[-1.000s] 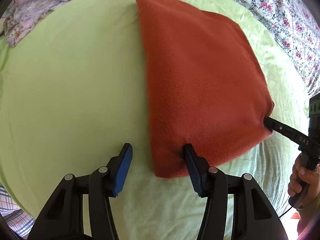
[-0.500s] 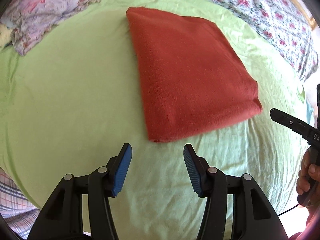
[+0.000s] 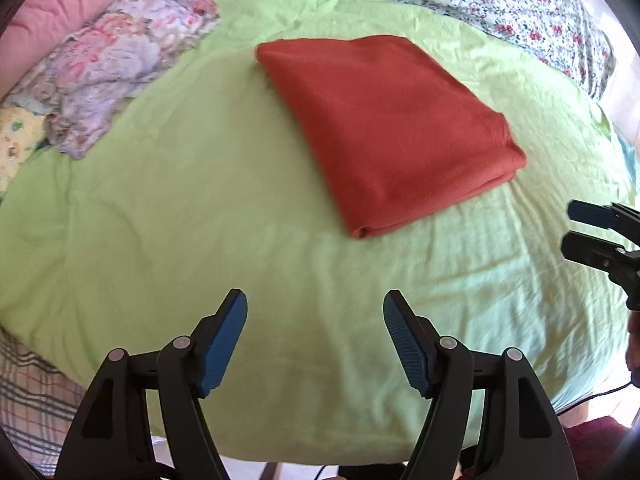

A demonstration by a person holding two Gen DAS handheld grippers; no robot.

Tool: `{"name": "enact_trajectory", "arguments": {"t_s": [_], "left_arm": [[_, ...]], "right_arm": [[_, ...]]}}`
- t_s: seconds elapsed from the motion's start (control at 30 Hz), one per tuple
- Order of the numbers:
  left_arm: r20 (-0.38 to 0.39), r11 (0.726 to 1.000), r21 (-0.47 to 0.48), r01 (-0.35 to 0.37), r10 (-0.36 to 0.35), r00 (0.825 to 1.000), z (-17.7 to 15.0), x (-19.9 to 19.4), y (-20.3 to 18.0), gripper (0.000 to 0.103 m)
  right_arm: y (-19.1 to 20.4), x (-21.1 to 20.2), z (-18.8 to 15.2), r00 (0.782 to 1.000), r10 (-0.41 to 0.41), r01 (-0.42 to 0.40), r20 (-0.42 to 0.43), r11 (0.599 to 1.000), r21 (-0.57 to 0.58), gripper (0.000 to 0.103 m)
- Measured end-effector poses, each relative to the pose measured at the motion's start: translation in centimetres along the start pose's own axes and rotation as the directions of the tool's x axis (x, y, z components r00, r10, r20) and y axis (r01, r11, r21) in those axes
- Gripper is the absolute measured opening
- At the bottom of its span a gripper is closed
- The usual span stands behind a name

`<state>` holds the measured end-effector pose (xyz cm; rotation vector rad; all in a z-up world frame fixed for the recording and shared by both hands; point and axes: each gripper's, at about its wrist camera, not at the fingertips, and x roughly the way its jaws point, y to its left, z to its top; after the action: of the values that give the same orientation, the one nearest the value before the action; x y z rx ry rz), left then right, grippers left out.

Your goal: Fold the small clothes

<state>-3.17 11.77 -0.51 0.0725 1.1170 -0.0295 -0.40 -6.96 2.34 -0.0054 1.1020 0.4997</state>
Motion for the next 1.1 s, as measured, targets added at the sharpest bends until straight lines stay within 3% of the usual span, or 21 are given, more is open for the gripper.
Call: {"name": "enact_trajectory", "arguments": {"t_s": [0.27, 0.47, 0.73, 1.1], "left_arm": [[0.033, 0.999, -0.008, -0.045, 0.045, 0.998, -1.4, -1.6, 1.7, 0.081], [0.043, 1.0, 0.003, -0.002, 0.002, 0.999, 1.7, -1.8, 1.0, 0.083], [0.052, 1.0, -0.017, -0.025, 0.026, 0.998, 5.3, -1.2, 0.4, 0.085], [0.009, 0.995, -0.063, -0.073, 0.074, 0.997, 6.9, 1.3, -0.1, 0.085]], "right_arm": [[1.4, -0.1, -1.5, 1.0, -0.023, 0.023, -0.001, 0.999, 0.023, 0.088], [1.2, -0.7, 0.5, 0.999, -0.025, 0.024, 0.045, 1.0, 0.019, 0.093], [-0.2, -0.6, 4.4, 0.997, -0.031, 0.032, 0.068, 0.999, -0.016, 0.099], [-2.1, 2.8, 6.5, 1.0, -0.004, 0.004, 0.009, 0.999, -0.04, 0.099]]}}
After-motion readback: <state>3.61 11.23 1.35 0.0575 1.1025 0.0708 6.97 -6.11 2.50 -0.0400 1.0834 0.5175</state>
